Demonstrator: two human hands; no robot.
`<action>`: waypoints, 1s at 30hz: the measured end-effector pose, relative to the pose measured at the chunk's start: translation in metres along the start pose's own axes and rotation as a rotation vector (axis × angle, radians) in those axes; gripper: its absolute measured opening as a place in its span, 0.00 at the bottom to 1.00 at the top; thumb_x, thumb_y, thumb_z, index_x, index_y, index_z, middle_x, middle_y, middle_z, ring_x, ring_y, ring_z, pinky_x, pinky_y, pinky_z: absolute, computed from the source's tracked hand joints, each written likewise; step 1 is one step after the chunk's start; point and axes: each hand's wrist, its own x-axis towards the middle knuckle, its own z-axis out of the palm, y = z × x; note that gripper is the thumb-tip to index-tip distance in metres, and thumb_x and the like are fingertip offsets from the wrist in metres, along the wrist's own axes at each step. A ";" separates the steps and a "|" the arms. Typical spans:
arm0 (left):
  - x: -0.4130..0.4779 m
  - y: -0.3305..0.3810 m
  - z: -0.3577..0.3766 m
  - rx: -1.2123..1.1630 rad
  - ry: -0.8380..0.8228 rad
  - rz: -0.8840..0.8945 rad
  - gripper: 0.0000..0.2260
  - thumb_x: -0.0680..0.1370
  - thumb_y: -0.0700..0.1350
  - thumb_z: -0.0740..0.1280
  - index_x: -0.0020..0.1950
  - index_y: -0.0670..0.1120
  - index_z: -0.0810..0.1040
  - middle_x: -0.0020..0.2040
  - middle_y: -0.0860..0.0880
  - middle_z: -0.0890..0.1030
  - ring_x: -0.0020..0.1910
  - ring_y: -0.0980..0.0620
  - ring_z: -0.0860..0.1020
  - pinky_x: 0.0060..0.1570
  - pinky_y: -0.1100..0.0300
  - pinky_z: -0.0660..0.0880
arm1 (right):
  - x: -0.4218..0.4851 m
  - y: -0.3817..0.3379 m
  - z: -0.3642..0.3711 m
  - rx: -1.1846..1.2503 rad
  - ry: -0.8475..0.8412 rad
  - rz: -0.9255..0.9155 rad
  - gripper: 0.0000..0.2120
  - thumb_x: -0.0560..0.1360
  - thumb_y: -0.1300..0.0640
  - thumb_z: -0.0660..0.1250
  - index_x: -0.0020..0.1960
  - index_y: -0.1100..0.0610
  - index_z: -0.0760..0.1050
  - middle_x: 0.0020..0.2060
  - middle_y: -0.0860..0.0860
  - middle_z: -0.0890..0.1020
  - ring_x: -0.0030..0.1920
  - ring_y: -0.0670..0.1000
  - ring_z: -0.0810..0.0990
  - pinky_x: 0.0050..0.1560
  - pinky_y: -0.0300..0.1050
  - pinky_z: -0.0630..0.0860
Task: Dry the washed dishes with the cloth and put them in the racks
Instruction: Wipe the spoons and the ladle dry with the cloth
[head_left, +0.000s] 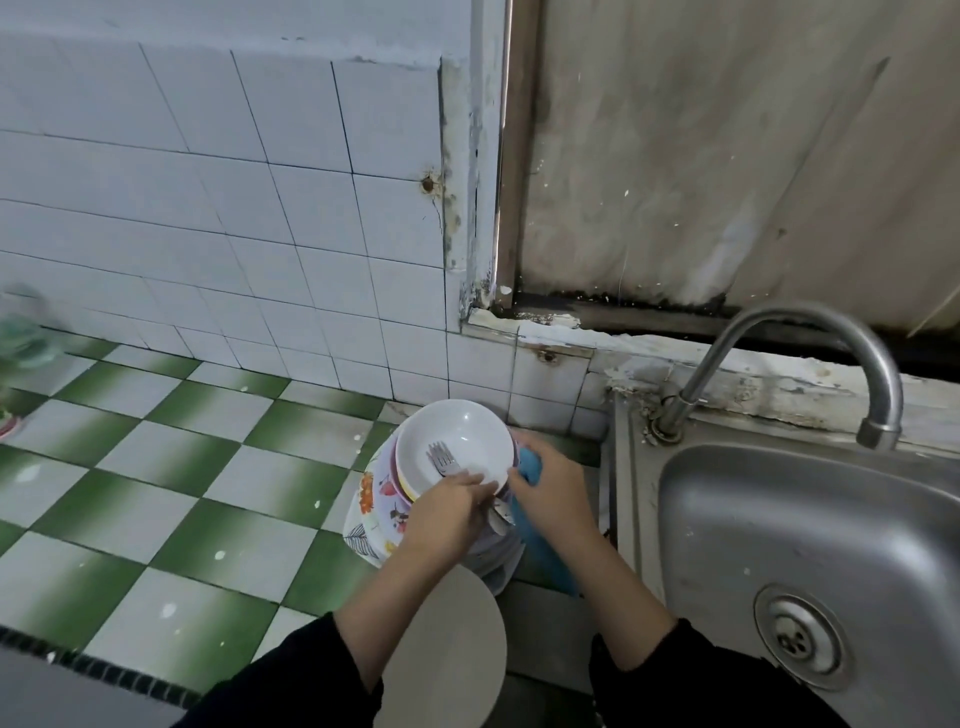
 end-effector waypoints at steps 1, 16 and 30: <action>0.000 -0.002 0.000 0.014 0.003 0.013 0.19 0.82 0.43 0.59 0.73 0.53 0.69 0.75 0.51 0.68 0.75 0.51 0.63 0.71 0.59 0.62 | 0.001 0.000 -0.003 0.048 0.025 0.049 0.24 0.78 0.61 0.67 0.73 0.52 0.68 0.66 0.53 0.75 0.65 0.53 0.74 0.62 0.41 0.69; -0.032 0.004 -0.027 0.243 -0.045 -0.086 0.23 0.81 0.40 0.59 0.73 0.61 0.67 0.63 0.45 0.70 0.66 0.45 0.68 0.57 0.59 0.69 | -0.012 -0.009 -0.076 1.176 0.167 0.712 0.25 0.69 0.54 0.77 0.60 0.66 0.74 0.54 0.63 0.81 0.54 0.62 0.81 0.41 0.55 0.79; -0.069 0.023 -0.057 -1.124 -0.058 -0.591 0.16 0.80 0.31 0.61 0.68 0.35 0.72 0.44 0.41 0.82 0.35 0.51 0.81 0.32 0.66 0.77 | -0.082 -0.046 -0.093 1.186 -0.357 0.560 0.15 0.73 0.54 0.65 0.41 0.66 0.81 0.36 0.60 0.82 0.30 0.56 0.81 0.32 0.45 0.80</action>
